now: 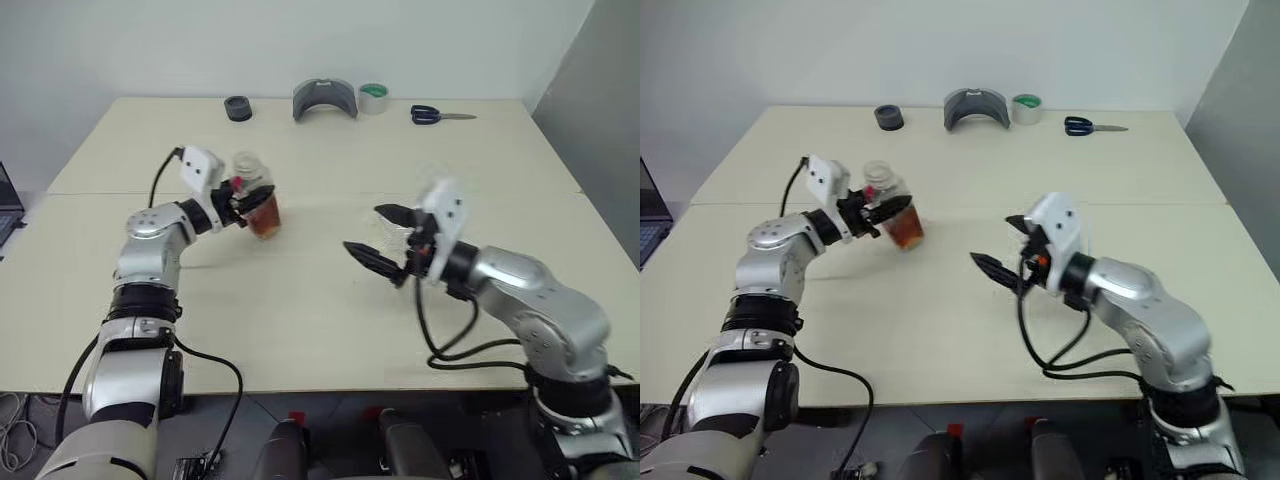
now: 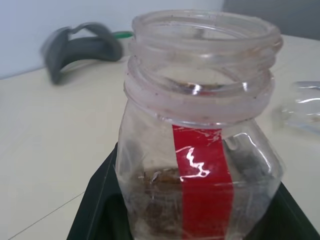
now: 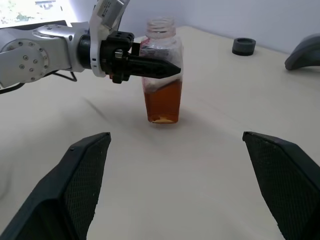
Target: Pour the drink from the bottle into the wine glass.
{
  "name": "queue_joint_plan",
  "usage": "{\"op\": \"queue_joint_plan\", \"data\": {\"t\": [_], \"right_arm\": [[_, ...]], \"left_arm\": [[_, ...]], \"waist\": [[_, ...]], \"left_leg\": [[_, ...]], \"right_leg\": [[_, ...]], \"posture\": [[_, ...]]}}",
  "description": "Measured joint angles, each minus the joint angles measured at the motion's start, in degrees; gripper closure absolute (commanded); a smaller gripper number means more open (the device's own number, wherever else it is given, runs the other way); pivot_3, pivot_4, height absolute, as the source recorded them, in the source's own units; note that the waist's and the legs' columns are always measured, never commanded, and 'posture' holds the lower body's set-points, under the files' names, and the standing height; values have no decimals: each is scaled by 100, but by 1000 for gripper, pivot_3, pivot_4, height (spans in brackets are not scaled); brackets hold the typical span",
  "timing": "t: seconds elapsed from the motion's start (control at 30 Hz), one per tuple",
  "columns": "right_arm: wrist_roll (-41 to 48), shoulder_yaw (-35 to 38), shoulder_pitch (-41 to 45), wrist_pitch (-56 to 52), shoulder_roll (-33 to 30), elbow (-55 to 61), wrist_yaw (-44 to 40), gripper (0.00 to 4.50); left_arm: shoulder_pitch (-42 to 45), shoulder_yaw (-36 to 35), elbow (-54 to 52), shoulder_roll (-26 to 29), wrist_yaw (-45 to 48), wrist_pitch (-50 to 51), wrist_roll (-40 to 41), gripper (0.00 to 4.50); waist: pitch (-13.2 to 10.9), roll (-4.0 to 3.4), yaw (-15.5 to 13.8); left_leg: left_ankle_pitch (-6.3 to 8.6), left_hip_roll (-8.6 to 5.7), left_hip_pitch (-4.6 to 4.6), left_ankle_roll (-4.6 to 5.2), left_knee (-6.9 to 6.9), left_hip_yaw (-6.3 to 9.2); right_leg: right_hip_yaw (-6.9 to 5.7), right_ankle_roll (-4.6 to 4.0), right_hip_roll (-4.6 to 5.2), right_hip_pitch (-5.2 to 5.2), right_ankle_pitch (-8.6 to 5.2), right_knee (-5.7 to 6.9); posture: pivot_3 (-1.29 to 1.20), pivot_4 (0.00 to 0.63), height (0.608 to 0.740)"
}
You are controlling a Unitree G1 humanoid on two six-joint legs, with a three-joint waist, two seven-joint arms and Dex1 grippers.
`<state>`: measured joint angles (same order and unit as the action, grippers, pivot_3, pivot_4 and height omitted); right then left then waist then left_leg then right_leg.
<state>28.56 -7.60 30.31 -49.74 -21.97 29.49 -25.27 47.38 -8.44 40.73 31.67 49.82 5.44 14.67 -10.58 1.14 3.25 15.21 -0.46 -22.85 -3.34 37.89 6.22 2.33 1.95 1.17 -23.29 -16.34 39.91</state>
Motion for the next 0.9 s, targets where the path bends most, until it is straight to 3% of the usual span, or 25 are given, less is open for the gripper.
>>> {"op": "queue_joint_plan", "data": {"t": [0.23, 0.7, 0.9], "right_arm": [[-640, -814, 710, 348, 823, -1034, 167, 0], [-1055, -959, 891, 540, 1114, -1424, -23, 0], [-1160, -999, 909, 548, 1203, -1426, -85, 0]], "left_arm": [[34, -220, 537, 117, -426, -255, -22, 2704], [55, -474, 912, 100, -1129, -461, -45, 2704], [58, -492, 1059, 75, -1267, -470, -53, 714]], "waist": [[1, 1, -15], [1, 1, 12], [2, 2, 12]], "left_leg": [[-1, -2, -4, -2, 0, 4], [0, 0, -1, -1, -2, 1], [-1, 0, -1, -1, -2, 2]], "right_leg": [[-5, -1, 0, -5, 1, 0], [-2, -2, -5, -11, 1, 7], [-3, -2, -4, -12, 1, 8]], "posture": [[0, 150, 740], [0, 150, 740], [0, 150, 740]]}}
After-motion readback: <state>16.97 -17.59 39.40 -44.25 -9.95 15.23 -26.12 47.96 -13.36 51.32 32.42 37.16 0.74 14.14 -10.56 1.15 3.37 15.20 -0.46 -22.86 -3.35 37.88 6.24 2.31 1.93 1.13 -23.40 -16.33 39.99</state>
